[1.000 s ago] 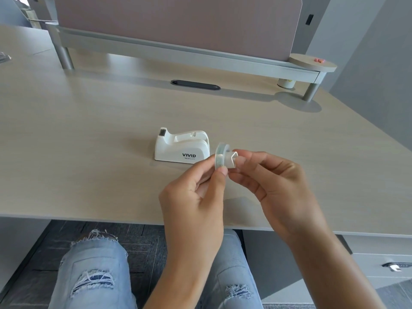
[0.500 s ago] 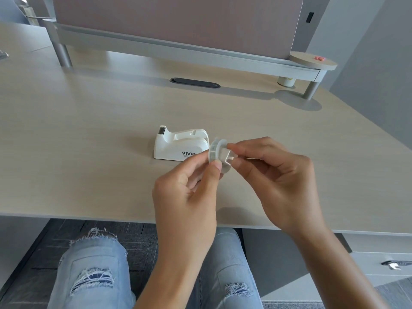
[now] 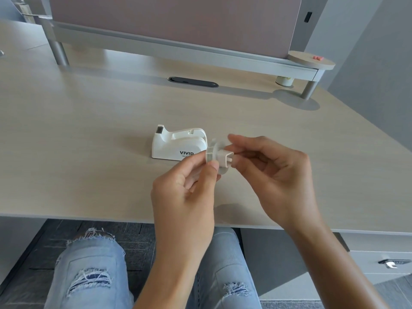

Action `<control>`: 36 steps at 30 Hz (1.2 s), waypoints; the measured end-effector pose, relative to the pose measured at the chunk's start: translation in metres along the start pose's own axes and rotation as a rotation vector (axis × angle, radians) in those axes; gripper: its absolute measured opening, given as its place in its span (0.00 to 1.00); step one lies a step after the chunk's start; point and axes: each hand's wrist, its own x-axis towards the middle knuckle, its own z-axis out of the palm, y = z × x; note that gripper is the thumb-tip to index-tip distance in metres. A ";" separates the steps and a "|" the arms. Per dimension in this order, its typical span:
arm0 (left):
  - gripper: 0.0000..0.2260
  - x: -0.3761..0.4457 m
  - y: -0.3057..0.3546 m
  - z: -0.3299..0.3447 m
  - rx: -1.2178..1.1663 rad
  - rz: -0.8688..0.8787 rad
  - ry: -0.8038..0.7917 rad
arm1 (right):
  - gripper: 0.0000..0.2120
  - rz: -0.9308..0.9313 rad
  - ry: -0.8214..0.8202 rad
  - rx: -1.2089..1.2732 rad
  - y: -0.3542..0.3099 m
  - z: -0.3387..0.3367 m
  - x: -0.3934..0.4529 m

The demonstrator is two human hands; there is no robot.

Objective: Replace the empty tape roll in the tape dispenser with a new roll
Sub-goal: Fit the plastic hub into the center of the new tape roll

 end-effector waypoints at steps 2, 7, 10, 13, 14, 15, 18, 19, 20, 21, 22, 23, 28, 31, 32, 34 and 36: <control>0.10 0.000 0.000 0.001 0.020 0.014 0.003 | 0.10 0.058 0.016 -0.017 -0.001 -0.001 -0.001; 0.09 0.001 0.001 -0.002 0.074 0.023 -0.006 | 0.09 -0.025 -0.024 -0.183 -0.006 -0.001 -0.002; 0.09 0.003 0.000 -0.005 0.075 0.013 -0.037 | 0.10 -0.113 -0.054 -0.281 -0.006 -0.004 0.002; 0.09 0.005 0.000 -0.007 0.095 0.006 -0.061 | 0.10 -0.167 -0.098 -0.350 -0.004 -0.008 0.006; 0.09 0.006 0.000 -0.007 0.106 0.004 -0.067 | 0.10 -0.187 -0.114 -0.375 -0.004 -0.009 0.007; 0.10 0.007 0.000 -0.007 0.116 0.001 -0.070 | 0.10 -0.206 -0.128 -0.395 -0.003 -0.010 0.008; 0.12 0.010 0.002 -0.009 0.143 -0.016 -0.077 | 0.10 -0.249 -0.164 -0.428 -0.003 -0.013 0.012; 0.11 0.011 0.002 -0.010 0.149 -0.024 -0.083 | 0.10 -0.259 -0.174 -0.436 -0.003 -0.015 0.014; 0.11 0.012 0.003 -0.011 0.145 -0.037 -0.094 | 0.10 -0.269 -0.185 -0.445 -0.003 -0.016 0.015; 0.10 0.014 0.003 -0.013 0.133 -0.055 -0.110 | 0.10 -0.279 -0.196 -0.453 -0.003 -0.017 0.015; 0.09 0.017 0.004 -0.014 0.121 -0.078 -0.127 | 0.10 -0.287 -0.207 -0.458 -0.003 -0.017 0.016; 0.08 0.019 0.005 -0.016 0.114 -0.101 -0.142 | 0.10 -0.294 -0.217 -0.462 -0.003 -0.018 0.016; 0.11 0.024 0.008 -0.016 0.094 -0.133 -0.162 | 0.10 -0.353 -0.172 -0.480 0.000 -0.014 0.015; 0.10 0.022 0.007 -0.010 0.076 -0.102 -0.127 | 0.10 -0.381 -0.087 -0.531 0.005 -0.005 0.009; 0.07 0.021 0.006 -0.008 0.072 -0.097 -0.124 | 0.10 -0.384 -0.064 -0.543 0.007 -0.003 0.007; 0.04 0.019 0.005 -0.006 0.075 -0.101 -0.128 | 0.09 -0.366 -0.036 -0.513 0.010 -0.002 0.004; 0.04 0.019 0.005 -0.005 0.082 -0.109 -0.125 | 0.10 -0.299 -0.017 -0.419 0.011 -0.001 0.001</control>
